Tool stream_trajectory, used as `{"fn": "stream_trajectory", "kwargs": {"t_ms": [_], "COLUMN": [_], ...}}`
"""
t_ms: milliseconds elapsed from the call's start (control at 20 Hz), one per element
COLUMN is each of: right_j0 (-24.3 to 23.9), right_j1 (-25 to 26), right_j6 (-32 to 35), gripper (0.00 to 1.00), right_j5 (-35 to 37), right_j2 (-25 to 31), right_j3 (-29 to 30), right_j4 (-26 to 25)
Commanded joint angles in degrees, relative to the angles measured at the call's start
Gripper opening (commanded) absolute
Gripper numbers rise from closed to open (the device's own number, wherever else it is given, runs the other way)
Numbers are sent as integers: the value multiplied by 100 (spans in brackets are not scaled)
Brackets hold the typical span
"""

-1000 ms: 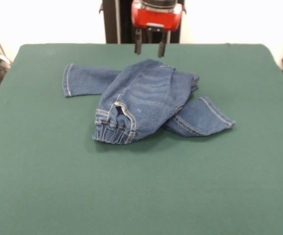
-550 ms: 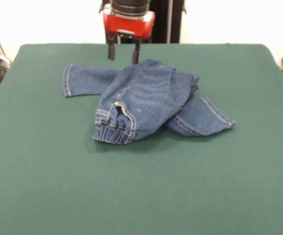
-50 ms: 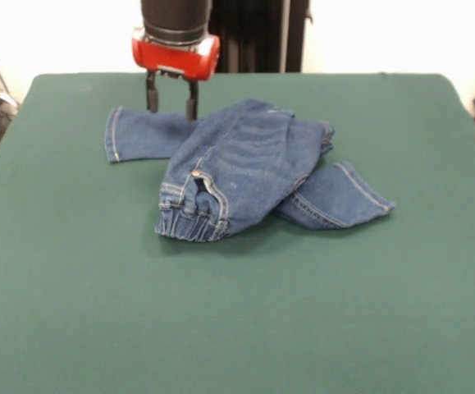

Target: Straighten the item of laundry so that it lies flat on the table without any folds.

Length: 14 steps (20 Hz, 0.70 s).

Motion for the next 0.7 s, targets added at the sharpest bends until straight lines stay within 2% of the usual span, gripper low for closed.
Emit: {"fn": "stream_trajectory", "kwargs": {"t_ms": [50, 300, 700], "right_j0": [9, -124, -80], "right_j1": [263, 96, -14], "right_j6": [-260, -163, -58], "gripper": [100, 100, 100], "right_j5": [1097, 1222, 1589], "right_j2": [796, 997, 1133], "right_j3": [-879, -924, -1206], "right_j4": [-307, -319, -211]}}
